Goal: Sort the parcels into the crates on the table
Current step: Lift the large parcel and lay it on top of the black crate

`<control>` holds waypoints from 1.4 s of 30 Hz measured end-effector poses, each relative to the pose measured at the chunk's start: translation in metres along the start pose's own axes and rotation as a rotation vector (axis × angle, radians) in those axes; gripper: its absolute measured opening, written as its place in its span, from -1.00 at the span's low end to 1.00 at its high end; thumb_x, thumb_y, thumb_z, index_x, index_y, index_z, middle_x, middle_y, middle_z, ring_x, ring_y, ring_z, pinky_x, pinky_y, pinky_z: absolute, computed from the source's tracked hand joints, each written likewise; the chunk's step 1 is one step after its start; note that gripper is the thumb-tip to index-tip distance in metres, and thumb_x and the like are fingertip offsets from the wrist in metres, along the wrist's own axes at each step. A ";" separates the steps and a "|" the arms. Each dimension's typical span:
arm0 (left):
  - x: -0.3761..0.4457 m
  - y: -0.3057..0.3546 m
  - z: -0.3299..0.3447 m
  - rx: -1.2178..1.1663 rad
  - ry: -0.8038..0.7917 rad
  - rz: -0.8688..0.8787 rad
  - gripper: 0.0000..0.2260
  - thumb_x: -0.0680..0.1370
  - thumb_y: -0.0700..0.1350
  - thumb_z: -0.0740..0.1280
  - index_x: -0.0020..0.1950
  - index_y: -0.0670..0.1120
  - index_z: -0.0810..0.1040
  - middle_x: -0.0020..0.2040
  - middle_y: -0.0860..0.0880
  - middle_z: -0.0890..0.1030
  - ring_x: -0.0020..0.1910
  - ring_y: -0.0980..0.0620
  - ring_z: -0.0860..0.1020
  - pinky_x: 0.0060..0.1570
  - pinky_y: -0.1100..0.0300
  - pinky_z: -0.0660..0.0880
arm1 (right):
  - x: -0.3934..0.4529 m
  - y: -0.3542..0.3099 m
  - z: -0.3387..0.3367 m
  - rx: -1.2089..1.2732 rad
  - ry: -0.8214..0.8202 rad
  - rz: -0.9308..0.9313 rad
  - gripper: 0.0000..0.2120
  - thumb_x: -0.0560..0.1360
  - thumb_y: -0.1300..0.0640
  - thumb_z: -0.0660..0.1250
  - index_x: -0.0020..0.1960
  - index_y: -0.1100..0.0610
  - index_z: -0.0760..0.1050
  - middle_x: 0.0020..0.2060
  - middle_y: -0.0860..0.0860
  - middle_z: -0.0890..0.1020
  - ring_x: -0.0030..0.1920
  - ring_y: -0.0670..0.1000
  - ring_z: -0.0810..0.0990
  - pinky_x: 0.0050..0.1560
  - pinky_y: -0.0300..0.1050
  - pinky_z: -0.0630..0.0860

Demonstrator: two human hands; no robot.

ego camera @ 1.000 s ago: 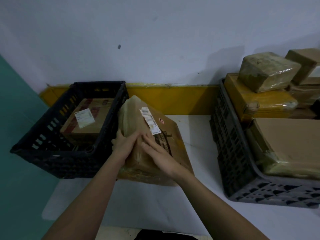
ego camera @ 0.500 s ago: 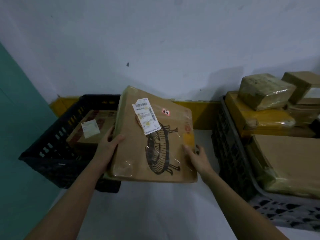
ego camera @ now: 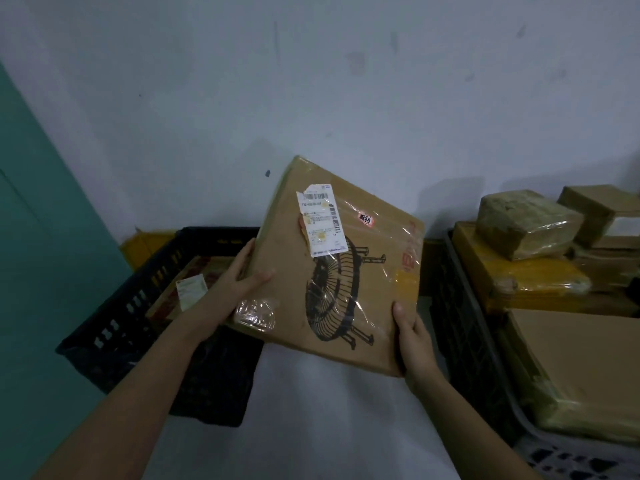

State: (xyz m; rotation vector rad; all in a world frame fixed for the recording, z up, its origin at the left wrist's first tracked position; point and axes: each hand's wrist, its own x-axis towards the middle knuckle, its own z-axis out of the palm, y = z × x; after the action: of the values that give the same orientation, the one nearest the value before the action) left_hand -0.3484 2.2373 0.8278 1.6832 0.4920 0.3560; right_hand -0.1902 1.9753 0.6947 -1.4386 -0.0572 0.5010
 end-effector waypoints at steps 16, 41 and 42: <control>-0.026 0.000 -0.019 -0.235 0.127 0.080 -0.19 0.30 -0.11 0.56 0.51 0.17 0.35 0.30 -0.03 0.58 0.13 -0.12 0.65 0.10 -0.08 0.57 | -0.010 -0.020 0.025 0.003 -0.106 -0.091 -0.51 0.45 -0.31 0.29 0.31 -0.15 0.39 0.03 -0.06 0.68 -0.13 -0.07 0.73 -0.22 -0.16 0.58; -0.033 -0.012 -0.321 -0.255 0.405 0.107 -0.74 0.54 -0.16 0.34 0.21 -0.01 0.60 0.02 0.04 0.72 -0.15 0.07 0.71 -0.28 0.19 0.64 | -0.022 0.025 0.284 -0.354 -0.224 -0.022 -0.65 0.67 -0.07 0.14 0.36 0.11 0.35 0.14 0.01 0.56 0.07 -0.01 0.57 -0.07 -0.16 0.52; -0.034 -0.012 -0.334 -0.250 0.403 0.089 -0.79 0.55 -0.16 0.33 0.16 0.00 0.61 -0.01 0.03 0.73 -0.17 0.07 0.70 -0.30 0.20 0.63 | -0.023 0.029 0.297 -0.367 -0.229 -0.007 -0.55 0.67 -0.08 0.13 0.46 0.15 0.28 0.27 0.08 0.52 0.22 0.07 0.54 0.12 -0.05 0.54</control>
State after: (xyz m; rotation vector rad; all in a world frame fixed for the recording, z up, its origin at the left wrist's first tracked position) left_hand -0.5454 2.5060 0.8734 1.3946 0.6406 0.7986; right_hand -0.3181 2.2449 0.7173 -1.7313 -0.3529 0.6724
